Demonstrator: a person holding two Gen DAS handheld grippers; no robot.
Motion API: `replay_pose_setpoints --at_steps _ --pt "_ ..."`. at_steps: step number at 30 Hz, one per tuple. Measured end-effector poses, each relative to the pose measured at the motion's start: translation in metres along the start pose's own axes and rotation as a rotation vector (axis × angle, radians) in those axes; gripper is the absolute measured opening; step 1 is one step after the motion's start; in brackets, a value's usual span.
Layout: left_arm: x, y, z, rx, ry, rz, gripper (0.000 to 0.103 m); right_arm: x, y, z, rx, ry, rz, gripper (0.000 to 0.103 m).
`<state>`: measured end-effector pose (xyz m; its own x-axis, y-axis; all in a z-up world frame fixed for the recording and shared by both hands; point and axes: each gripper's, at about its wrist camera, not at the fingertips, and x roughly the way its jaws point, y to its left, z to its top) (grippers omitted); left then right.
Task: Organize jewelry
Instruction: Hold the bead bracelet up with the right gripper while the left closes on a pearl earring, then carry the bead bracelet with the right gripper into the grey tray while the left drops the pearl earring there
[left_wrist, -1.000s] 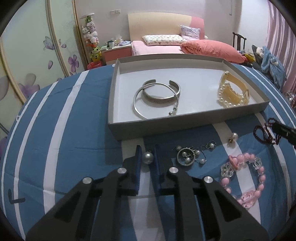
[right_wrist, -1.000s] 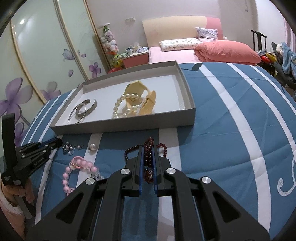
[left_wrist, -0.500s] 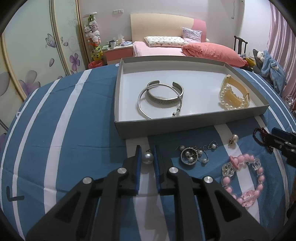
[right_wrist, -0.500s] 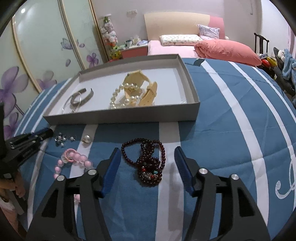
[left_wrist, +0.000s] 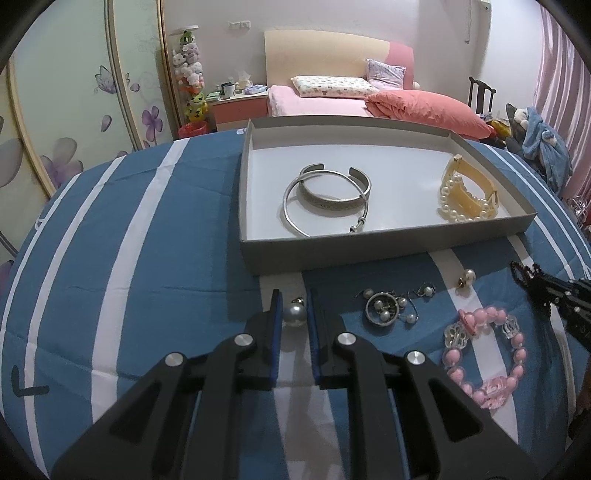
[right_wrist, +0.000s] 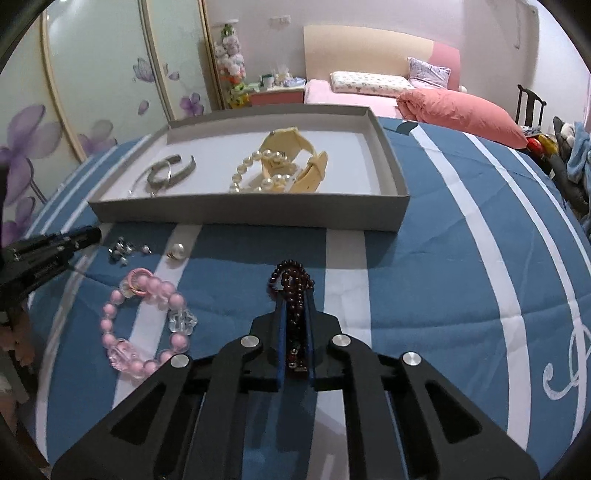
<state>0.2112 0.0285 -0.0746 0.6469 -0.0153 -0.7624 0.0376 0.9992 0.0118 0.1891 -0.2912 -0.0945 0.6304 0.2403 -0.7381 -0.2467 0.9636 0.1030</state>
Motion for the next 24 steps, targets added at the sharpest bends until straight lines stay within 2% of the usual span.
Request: replay_pose_setpoints --at_steps 6,13,24 --pt "-0.016 0.008 -0.004 -0.018 -0.034 -0.01 0.014 -0.033 0.0 0.011 0.015 -0.128 0.03 0.009" --pt "-0.044 0.012 -0.002 -0.037 -0.102 -0.027 0.014 -0.062 0.005 0.029 0.021 -0.23 0.059 0.009" --pt "-0.081 0.002 0.007 -0.031 -0.251 -0.038 0.014 -0.093 0.008 0.043 0.041 -0.373 0.092 0.009"
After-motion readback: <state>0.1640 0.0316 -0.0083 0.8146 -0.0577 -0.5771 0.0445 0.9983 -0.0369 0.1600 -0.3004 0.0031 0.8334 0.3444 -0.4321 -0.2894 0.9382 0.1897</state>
